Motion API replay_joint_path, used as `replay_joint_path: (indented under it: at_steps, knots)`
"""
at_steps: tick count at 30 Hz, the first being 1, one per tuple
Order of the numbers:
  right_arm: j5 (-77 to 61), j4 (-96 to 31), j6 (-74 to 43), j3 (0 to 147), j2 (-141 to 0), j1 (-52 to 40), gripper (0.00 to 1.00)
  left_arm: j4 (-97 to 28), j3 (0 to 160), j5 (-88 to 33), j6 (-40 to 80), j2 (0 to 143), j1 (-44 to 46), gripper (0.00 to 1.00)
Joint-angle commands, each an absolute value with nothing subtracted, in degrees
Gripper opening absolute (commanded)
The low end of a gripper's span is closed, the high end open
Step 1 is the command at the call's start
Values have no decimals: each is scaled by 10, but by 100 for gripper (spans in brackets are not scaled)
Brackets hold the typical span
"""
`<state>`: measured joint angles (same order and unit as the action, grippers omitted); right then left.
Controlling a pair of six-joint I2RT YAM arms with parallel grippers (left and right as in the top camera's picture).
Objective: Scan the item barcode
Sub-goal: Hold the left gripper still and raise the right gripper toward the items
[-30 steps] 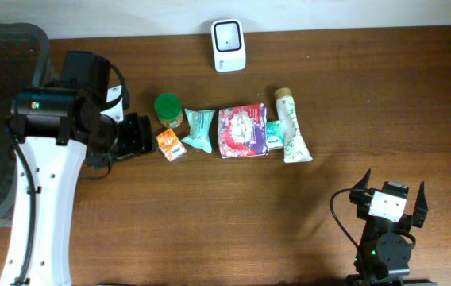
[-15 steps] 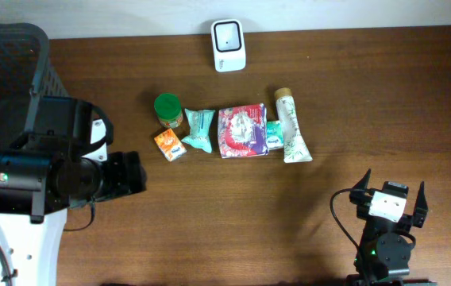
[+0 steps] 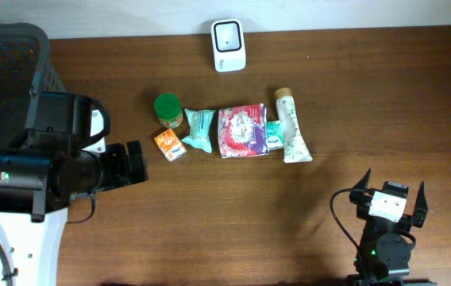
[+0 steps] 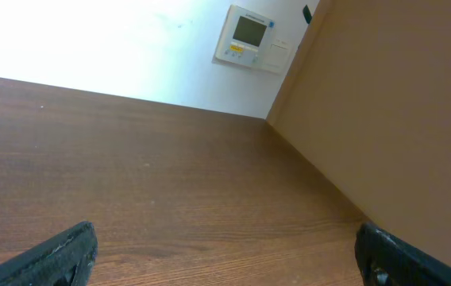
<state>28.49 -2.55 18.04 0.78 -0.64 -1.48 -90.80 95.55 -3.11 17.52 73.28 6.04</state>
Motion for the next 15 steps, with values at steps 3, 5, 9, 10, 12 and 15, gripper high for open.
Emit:
replay_joint_path:
  at_steps: [3,5,9,10,12,15]
  knots:
    - [287,-26,180,3,-3,-11,99,-907,954,-25,170,727,60,99]
    - [287,-26,180,3,-3,-11,99,-907,954,-25,170,727,60,99]
    - [128,-26,116,3,-3,-11,99,-907,954,-25,170,727,60,99]
    - [10,-25,84,3,-3,-11,99,-907,954,-25,170,727,60,99]
    - [-183,6,78,3,-3,-11,99,-907,954,-25,170,727,60,99]
    - [-371,60,78,3,-3,-11,99,-907,954,-25,170,727,60,99]
